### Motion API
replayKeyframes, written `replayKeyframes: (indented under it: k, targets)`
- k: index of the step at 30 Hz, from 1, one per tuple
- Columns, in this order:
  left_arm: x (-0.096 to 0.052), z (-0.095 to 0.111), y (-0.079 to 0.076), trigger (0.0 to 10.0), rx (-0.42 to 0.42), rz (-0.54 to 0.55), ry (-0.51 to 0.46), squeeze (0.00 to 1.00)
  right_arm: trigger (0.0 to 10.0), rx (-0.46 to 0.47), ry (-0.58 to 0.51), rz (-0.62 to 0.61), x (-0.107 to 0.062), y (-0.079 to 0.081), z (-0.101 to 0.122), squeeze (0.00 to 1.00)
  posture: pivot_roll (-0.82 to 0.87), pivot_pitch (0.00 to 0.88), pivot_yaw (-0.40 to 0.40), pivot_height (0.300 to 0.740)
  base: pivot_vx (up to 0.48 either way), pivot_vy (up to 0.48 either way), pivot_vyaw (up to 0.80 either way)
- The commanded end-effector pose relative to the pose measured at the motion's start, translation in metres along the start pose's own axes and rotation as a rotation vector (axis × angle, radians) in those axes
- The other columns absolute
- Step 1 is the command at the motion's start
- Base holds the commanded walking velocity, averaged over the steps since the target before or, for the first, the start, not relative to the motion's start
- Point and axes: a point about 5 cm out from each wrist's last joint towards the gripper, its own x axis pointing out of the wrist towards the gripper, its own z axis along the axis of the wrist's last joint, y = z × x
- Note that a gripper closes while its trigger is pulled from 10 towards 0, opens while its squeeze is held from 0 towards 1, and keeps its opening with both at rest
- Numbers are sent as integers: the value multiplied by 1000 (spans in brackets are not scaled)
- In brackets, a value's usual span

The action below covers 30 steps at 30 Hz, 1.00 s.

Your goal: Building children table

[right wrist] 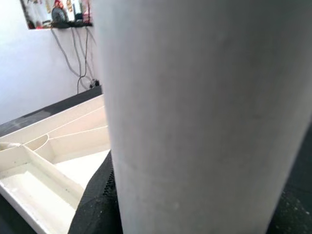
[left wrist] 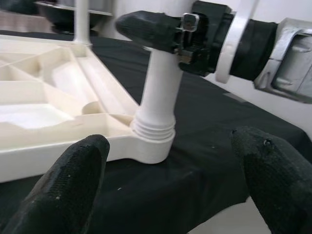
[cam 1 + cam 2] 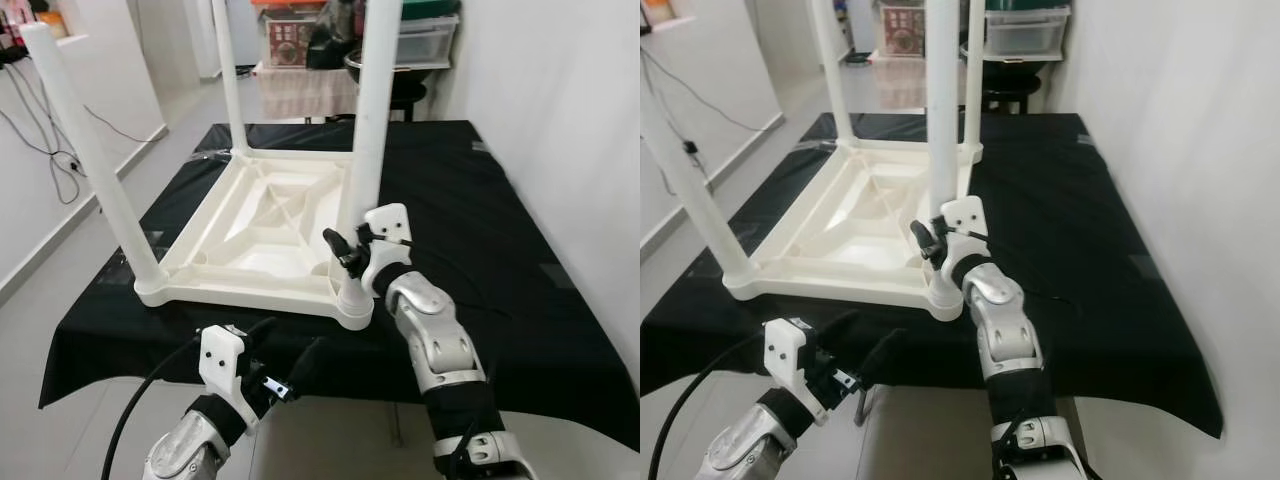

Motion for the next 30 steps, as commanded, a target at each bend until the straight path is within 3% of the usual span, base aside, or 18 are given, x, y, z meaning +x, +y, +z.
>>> replayKeyframes:
  k: [1, 3, 4, 5, 6, 8, 10, 11, 12, 13, 17, 20, 24, 26, 27, 28, 29, 30]
  targets:
    - [-1, -4, 2, 10000, -11, 4, 21, 0, 0, -18, 123, -17, -4, 2, -27, 0, -12, 64, 13, 740, 0, 0, 0]
    - [0, -4, 2, 10000, -8, 12, 18, 0, 0, -11, 128, 22, -2, 10, -28, 0, -12, 64, 13, 740, 0, 0, 0]
    - [0, -4, 2, 10000, -6, 17, 17, 0, 7098, -12, 120, 59, -1, 17, -26, 0, -12, 57, 13, 740, 0, 0, 0]
    - [0, -4, 2, 10000, -6, 18, 17, 0, 10000, 31, 75, 158, 6, 21, -19, 1000, -7, 54, 15, 740, 0, 0, 0]
    - [0, -4, 2, 10000, -6, 18, 17, 0, 10000, 31, 75, 158, 6, 21, -19, 1000, -7, 54, 15, 740, 0, 0, 0]
    - [0, -5, 2, 10000, -6, 15, 20, 0, 10000, 94, -25, 314, 16, 19, 3, 1000, -5, 46, 16, 740, 0, 0, 0]
    - [0, -5, 2, 10000, -6, 14, 21, 0, 10000, 119, -60, 387, 18, 17, 15, 1000, -5, 46, 16, 740, 0, 0, 0]
    - [1, -6, 2, 10000, -6, 14, 22, 0, 10000, 99, -70, 446, 19, 14, 23, 867, -1, 42, 11, 740, 0, 0, 0]
    - [1, -6, 2, 10000, -7, 13, 22, 0, 10000, 82, -72, 481, 19, 13, 27, 0, -1, 42, 11, 740, 0, 0, 0]
    - [1, -6, 2, 10000, -7, 13, 22, 0, 10000, 82, -72, 481, 19, 13, 27, 0, -1, 42, 11, 740, 0, 0, 0]
    - [1, -6, 2, 10000, -6, 16, 18, 0, 10000, -74, -45, 635, 22, -3, 33, 0, 8, 41, 4, 740, 0, 0, 0]
    - [2, -6, 2, 10000, -4, 20, 15, 0, 10000, -114, 2, 738, 20, -8, 28, 0, 14, 39, 0, 740, 0, 0, 0]
    - [3, -6, 2, 10000, -4, 20, 13, 0, 10000, -80, 36, 867, 19, -10, 24, 0, 15, 40, 0, 740, 0, 0, 0]
    - [3, -6, 2, 10000, -4, 20, 13, 0, 10000, -80, 36, 867, 19, -10, 24, 0, 15, 40, 0, 740, 0, 0, 0]
    - [3, -6, 1, 10000, -4, 20, 13, 0, 4627, -47, 33, 893, 19, -10, 25, 0, 16, 40, 0, 740, 0, 0, 0]
    - [3, -6, 1, 10000, -4, 20, 13, 0, 4627, -47, 33, 893, 19, -10, 25, 0, 16, 40, 0, 740, 0, 0, 0]
    - [3, -6, 1, 10000, -5, 19, 13, 0, 0, -19, 31, 905, 19, -11, 26, 0, 18, 41, -1, 740, 0, 0, 0]
    - [3, -6, 1, 10000, -5, 19, 13, 0, 0, -19, 31, 905, 19, -11, 26, 0, 18, 41, -1, 740, 0, 0, 0]
